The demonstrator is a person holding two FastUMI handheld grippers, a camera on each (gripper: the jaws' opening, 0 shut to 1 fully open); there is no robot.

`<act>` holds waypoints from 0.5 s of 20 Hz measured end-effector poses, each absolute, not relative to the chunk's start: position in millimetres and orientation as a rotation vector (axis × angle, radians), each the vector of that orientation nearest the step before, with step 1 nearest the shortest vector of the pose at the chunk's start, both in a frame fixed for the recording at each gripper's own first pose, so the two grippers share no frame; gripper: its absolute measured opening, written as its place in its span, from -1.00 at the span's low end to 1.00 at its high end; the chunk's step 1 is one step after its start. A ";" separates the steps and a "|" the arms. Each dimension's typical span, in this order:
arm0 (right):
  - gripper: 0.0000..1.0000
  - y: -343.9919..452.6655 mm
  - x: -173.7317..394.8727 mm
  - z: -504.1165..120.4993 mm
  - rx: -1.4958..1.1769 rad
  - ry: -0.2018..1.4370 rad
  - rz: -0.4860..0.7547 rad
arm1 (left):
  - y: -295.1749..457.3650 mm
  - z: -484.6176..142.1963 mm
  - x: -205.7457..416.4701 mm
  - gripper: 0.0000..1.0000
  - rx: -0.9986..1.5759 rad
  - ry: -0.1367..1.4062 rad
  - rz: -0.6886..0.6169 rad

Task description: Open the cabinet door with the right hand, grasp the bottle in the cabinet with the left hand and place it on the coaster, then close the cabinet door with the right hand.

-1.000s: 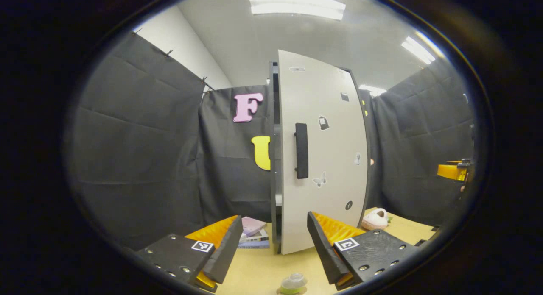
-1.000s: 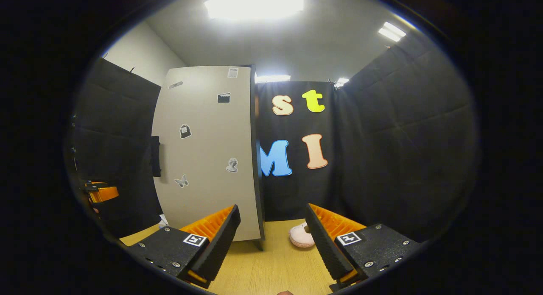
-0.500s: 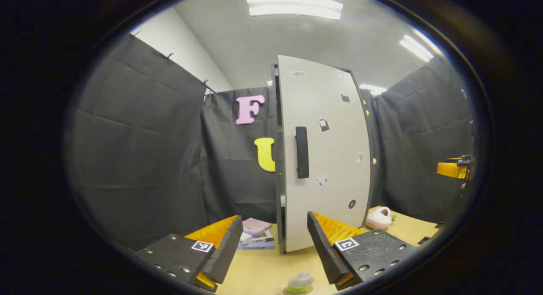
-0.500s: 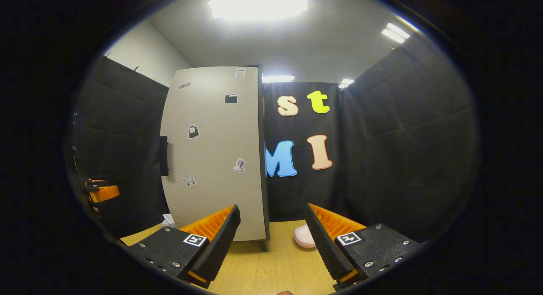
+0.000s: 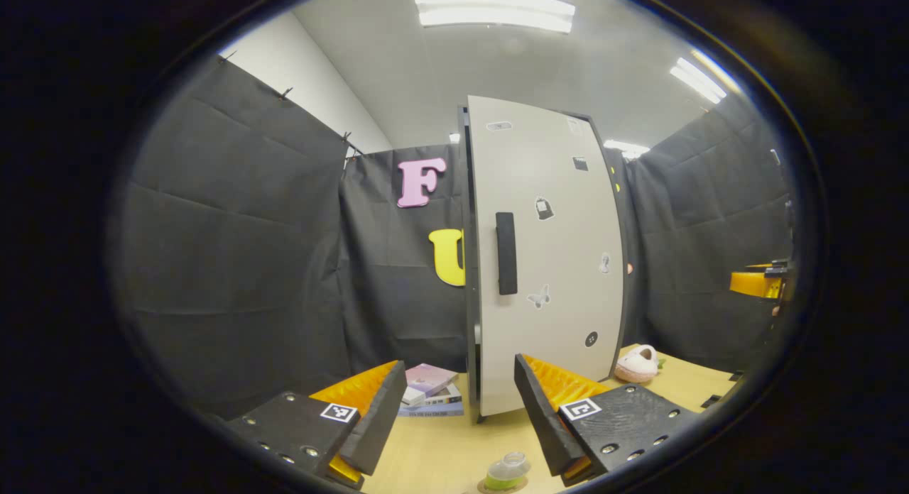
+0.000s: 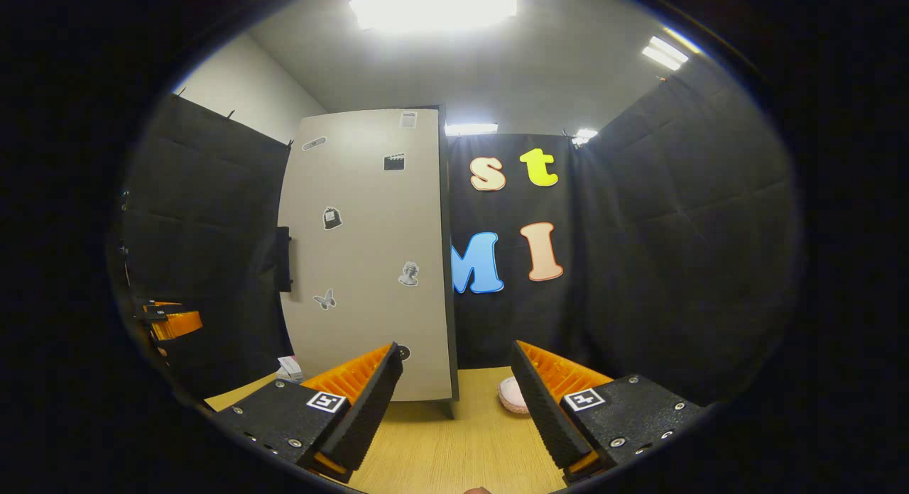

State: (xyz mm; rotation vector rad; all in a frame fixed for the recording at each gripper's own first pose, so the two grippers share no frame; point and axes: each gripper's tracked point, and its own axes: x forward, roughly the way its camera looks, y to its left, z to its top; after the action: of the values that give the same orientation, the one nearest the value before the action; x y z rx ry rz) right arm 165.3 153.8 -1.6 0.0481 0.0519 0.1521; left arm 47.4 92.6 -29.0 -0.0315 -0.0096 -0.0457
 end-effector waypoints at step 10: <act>0.90 157.8 171.7 1.1 0.054 0.041 0.139 | 91.6 -27.0 50.1 0.83 -0.041 -0.022 -0.051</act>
State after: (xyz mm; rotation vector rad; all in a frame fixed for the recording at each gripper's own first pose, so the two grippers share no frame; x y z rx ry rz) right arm 171.7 157.8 1.1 0.0543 0.0413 0.1388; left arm 50.1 91.6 -27.0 -0.0412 -0.0219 -0.0510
